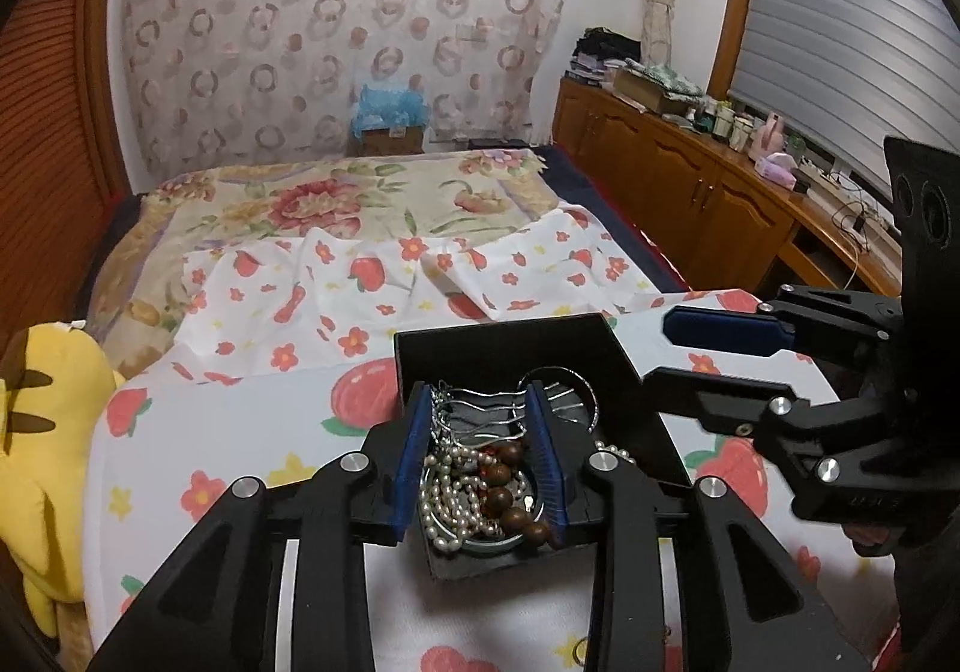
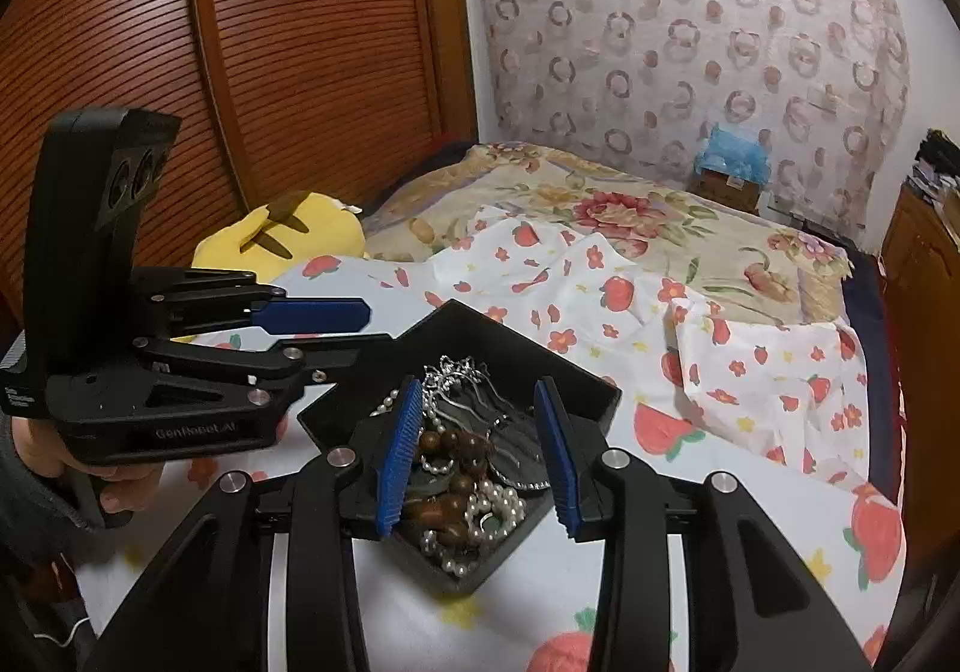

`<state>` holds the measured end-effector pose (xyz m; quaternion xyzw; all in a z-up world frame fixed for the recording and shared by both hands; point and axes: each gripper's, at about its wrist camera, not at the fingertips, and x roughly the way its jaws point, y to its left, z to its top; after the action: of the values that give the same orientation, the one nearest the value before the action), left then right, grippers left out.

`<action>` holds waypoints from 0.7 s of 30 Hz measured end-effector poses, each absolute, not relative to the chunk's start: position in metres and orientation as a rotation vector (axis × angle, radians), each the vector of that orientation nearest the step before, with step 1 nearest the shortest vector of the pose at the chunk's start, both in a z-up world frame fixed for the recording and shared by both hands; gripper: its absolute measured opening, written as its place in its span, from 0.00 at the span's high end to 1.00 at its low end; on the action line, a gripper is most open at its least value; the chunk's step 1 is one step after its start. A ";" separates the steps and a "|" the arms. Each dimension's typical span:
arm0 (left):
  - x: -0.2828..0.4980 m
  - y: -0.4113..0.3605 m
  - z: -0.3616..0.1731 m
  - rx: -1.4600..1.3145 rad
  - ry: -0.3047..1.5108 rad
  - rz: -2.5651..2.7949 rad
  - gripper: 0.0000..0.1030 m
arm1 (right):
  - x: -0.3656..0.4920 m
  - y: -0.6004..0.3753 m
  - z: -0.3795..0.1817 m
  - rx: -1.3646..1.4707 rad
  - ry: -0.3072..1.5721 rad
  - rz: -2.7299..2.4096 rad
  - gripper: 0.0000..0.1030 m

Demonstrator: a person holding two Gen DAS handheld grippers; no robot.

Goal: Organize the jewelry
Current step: 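Carry the pearl necklace and bead bracelet into the black box and open both grippers, then close the left gripper on the gold ring while the right gripper grasps the flower earring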

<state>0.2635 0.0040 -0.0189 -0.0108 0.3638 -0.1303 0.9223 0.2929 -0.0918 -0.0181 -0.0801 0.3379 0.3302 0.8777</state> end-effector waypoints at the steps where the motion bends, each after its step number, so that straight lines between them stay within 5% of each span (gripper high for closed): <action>1: 0.259 0.005 -0.018 -0.022 0.740 -0.262 0.60 | 0.288 -0.095 -0.019 -0.163 0.703 0.687 0.60; 9: 0.227 0.012 -0.025 0.008 0.723 -0.232 0.27 | 0.242 -0.112 -0.042 -0.163 0.755 0.692 0.60; 21: 0.183 0.006 -0.058 0.064 0.788 -0.255 0.16 | 0.195 -0.090 -0.097 -0.262 0.880 0.744 0.60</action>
<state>0.1832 0.0062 -0.0580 0.0310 0.3826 -0.1239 0.9150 0.1948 -0.0896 -0.0971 -0.1235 0.4147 0.3506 0.8305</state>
